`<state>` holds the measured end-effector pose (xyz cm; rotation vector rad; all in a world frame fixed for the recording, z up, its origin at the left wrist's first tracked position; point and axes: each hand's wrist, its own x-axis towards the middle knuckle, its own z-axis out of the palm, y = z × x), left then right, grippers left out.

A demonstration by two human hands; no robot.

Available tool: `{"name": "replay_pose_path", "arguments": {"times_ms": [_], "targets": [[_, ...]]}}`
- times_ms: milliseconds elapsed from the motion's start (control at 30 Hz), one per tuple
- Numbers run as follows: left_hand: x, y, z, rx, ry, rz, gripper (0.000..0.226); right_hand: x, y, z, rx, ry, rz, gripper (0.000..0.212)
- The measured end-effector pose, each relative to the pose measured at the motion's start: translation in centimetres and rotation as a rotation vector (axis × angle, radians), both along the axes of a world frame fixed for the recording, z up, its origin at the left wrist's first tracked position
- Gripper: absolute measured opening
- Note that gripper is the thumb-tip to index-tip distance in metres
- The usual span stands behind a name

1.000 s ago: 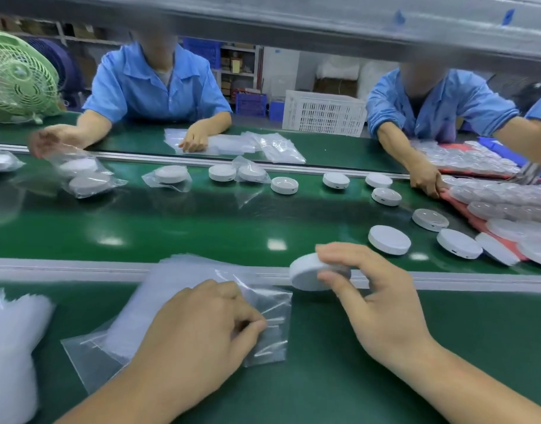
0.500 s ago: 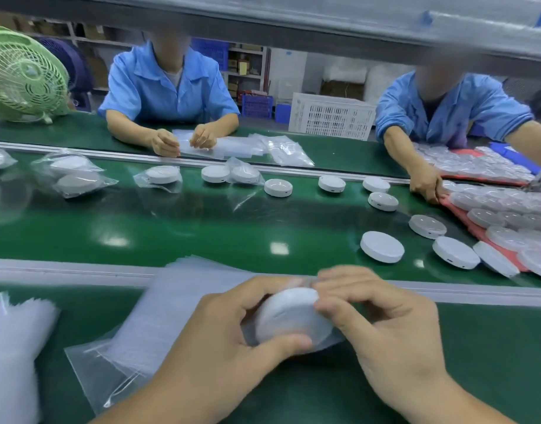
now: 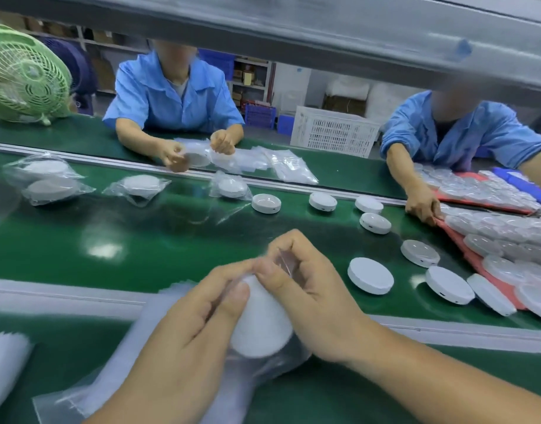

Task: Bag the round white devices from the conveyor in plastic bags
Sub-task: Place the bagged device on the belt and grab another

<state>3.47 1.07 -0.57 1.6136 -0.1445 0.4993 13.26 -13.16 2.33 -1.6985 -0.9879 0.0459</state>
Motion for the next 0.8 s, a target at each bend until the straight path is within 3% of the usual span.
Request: {"name": "replay_pose_path", "arguments": {"times_ms": [67,133,200,267,333,400,500,700,800], "targets": [[0.1,0.8,-0.4,0.167,0.087,0.037,0.039,1.5,0.5,-0.2,-0.136,-0.107,0.028,0.023],[-0.1,1.4,-1.3,0.585,0.195,0.196,0.06,3.4,1.2,-0.3,-0.284,-0.198,0.01,0.025],[0.1,1.8,-1.7,0.96,0.189,0.293,0.067,6.3,2.2,-0.2,-0.284,-0.156,-0.164,0.029],[0.2,2.1,-1.8,1.195,0.164,0.253,0.05,10.8,3.0,0.1,-0.231,-0.016,-0.447,0.037],[0.0,2.4,-1.8,1.261,0.195,0.211,0.037,15.2,3.6,0.5,-0.329,0.122,-0.617,0.037],[-0.2,2.4,-1.5,1.235,0.214,0.149,0.032,18.2,3.7,0.6,-0.578,0.124,-0.703,0.032],[-0.4,2.1,-1.5,1.251,0.153,0.2,0.031,18.8,3.6,-0.2,-0.857,0.139,-0.673,0.03],[-0.7,2.0,-1.0,1.322,0.083,0.174,0.018,14.1,-1.6,-2.3,-1.124,-0.239,-0.463,0.061],[-0.8,2.0,-1.2,1.239,0.076,0.162,0.016,12.1,-4.5,-3.5,-1.045,-0.376,-0.496,0.047]]}}
